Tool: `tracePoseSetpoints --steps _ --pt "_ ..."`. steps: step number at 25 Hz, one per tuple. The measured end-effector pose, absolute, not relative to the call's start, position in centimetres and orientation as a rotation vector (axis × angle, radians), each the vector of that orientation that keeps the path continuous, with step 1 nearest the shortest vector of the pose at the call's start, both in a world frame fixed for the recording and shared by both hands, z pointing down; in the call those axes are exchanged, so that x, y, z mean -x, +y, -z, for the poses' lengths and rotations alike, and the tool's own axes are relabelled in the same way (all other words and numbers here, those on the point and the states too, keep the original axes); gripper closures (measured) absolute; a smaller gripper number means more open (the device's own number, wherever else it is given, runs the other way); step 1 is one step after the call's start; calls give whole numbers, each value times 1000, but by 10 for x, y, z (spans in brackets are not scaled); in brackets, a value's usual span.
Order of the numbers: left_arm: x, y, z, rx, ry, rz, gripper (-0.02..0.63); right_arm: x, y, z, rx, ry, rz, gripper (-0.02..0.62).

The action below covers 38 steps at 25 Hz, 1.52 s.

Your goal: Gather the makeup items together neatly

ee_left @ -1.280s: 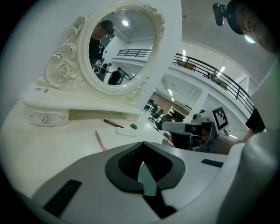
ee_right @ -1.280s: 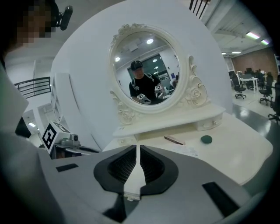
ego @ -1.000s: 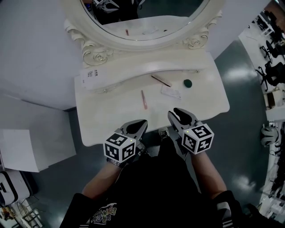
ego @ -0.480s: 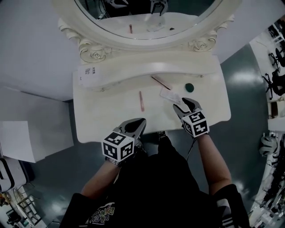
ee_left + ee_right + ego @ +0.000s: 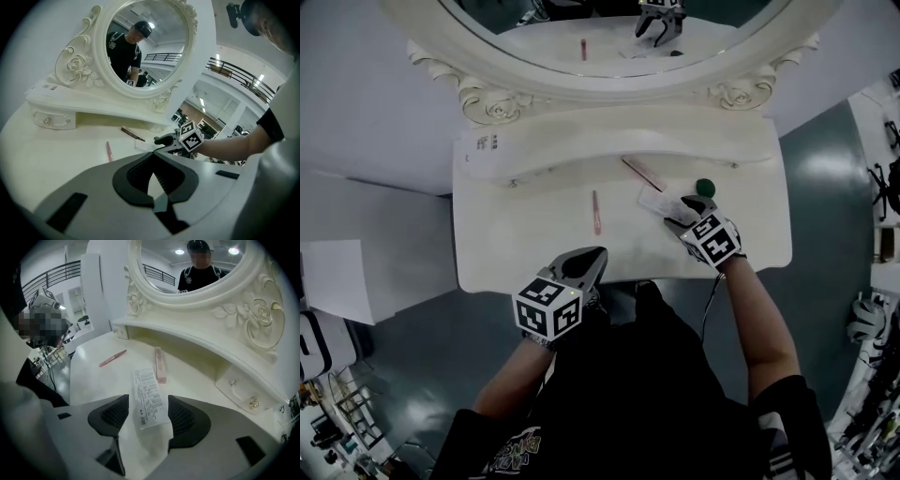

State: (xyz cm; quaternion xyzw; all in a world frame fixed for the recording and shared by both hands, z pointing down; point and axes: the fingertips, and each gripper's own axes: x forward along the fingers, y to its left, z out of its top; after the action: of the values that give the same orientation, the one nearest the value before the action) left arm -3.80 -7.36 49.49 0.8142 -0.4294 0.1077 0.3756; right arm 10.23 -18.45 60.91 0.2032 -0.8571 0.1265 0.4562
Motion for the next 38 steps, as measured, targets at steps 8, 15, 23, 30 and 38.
tracePoseSetpoints --steps 8,15,23,30,38 --pt "38 -78 -503 -2032 -1139 -257 598 -102 -190 -628 -399 -2093 -321 330" --pt "40 -78 -502 -2022 -1154 -243 598 -100 -189 -625 -455 -2080 -322 341" --pt "50 -68 -501 -2040 -1139 -247 598 -92 -176 -623 -774 -2024 -478 348" --pt "58 -53 -499 -2071 -1098 -263 598 -67 -163 -615 -1037 -2004 -670 350" --pt "73 -29 -499 -2101 -1054 -294 598 -52 -158 -619 -1274 -1904 -771 350"
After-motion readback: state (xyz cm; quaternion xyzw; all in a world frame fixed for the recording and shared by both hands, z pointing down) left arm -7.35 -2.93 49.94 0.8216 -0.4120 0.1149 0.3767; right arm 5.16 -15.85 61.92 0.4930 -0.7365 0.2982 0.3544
